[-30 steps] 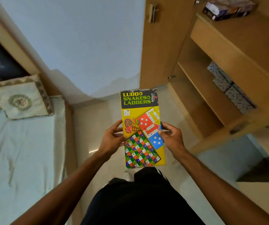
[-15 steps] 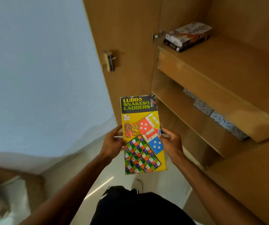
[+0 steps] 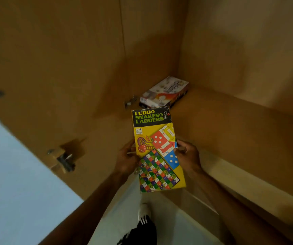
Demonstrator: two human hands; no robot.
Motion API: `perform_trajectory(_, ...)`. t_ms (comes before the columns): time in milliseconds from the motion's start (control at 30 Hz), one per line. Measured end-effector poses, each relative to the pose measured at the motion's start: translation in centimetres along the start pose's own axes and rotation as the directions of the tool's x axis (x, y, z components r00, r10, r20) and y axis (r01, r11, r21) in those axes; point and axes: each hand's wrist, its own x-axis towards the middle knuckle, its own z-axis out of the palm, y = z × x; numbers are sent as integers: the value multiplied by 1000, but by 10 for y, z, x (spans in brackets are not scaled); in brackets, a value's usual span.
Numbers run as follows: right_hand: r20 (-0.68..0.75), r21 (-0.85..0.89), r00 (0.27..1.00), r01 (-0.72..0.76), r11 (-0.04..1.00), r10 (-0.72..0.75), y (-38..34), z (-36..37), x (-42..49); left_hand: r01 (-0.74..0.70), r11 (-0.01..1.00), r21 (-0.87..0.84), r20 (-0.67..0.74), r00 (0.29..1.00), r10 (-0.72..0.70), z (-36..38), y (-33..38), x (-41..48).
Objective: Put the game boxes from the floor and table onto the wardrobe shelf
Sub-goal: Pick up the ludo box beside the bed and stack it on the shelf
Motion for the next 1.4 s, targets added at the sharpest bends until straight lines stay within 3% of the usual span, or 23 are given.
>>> perform_trajectory(233,-82,37,996,44,998,-40,-47,-15,147,-35,997,74,3,999,35,45,51,176)
perform_trajectory(367,-135,54,990,36,998,-29,-61,-25,209,-102,975,200,14,995,101,69,78,244)
perform_trajectory(433,-143,69,989,41,997,-31,-64,-29,236,-119,977,178,39,993,114,82,92,269)
perform_trajectory(533,-106,33,994,34,999,-30,-63,-33,270,-84,983,164,179,982,54,93,105,298)
perform_trajectory(600,-63,39,997,36,999,-34,-61,-35,286,-57,969,241,375,926,-39,92,112,309)
perform_trajectory(633,-39,39,999,38,999,-36,-62,-35,291,-108,923,369,460,884,-81,87,115,313)
perform_trajectory(700,34,21,999,35,999,-36,-60,-36,299,-335,679,653,564,814,-140,83,117,318)
perform_trajectory(767,79,12,996,39,999,-40,-54,-36,300,-482,477,735,598,793,-119,79,118,321)
perform_trajectory(867,128,27,988,85,996,-88,-49,-35,303,-491,411,768,532,847,18,69,115,330)
perform_trajectory(967,211,-3,965,157,988,-152,-52,-31,303,-411,338,846,355,909,218,56,102,330)
perform_trajectory(1100,303,-123,909,334,934,-285,-59,-20,304,-269,358,894,142,929,343,59,92,314)
perform_trajectory(1233,378,-213,876,398,892,-300,-54,-5,305,-194,425,884,25,928,372,58,80,308)
perform_trajectory(1400,361,-216,893,361,907,-269,-48,4,308,-188,462,866,46,952,302,60,77,300)
